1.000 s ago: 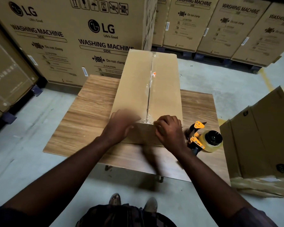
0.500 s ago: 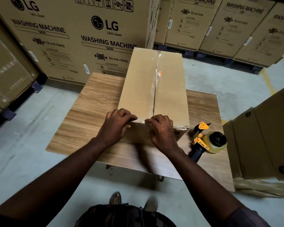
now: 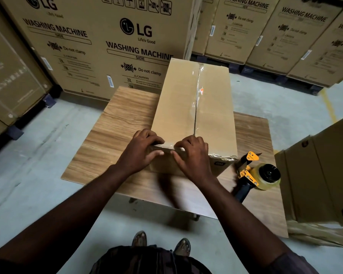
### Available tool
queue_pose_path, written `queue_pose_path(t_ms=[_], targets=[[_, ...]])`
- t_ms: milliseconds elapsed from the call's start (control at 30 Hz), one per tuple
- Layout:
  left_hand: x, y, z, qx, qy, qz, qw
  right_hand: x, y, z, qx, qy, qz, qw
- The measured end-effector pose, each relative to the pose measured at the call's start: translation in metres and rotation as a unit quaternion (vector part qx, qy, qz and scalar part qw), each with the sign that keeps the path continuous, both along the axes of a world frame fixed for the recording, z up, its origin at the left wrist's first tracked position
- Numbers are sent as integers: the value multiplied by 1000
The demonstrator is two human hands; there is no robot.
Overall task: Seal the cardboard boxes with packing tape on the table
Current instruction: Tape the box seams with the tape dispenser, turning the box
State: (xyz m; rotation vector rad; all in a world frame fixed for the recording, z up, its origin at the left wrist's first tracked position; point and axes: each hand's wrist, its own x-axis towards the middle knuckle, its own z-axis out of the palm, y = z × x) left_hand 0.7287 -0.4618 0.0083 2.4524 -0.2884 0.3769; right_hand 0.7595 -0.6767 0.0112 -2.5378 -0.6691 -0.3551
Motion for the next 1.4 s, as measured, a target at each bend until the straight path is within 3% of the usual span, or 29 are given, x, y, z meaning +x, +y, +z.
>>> queue_pose_path(t_ms=[133,233,367,533,733,833,900,967,1067,1133,1267,1333,1400], targets=[[-1,11,-6,-44,9,40,998,5,11,2,7,-3,-1,1000],[-4,10,-7,-139,58,87,985,2,7,-3,8,4,-3,1000],[-10,-3,-13,-319,147,194,916,1,16,1,-3,27,-16,1000],[-18,-30,-26,-408,152,271,859,10,54,13,1,82,64,995],[-34,-42,-38,-361,167,254,881,14,75,12,-36,81,28,996],[-32,-21,-51,-281,212,226,908,12,74,11,-57,67,31,996],[-32,-8,-54,-279,244,239,898,13,69,10,-70,56,51,995],[-34,-4,-50,-313,210,257,890,15,62,8,-68,64,70,993],[-36,-21,-36,-283,184,201,919,12,60,5,-40,68,65,995],[-35,-37,-39,-237,217,171,931,9,64,3,-22,62,44,997],[-30,-33,-46,-181,327,188,908,6,64,4,-21,63,33,997],[-31,-28,-36,-184,263,236,917,1,57,6,-15,47,44,998],[-33,-30,-20,-169,126,208,955,-8,50,5,-14,19,50,998]])
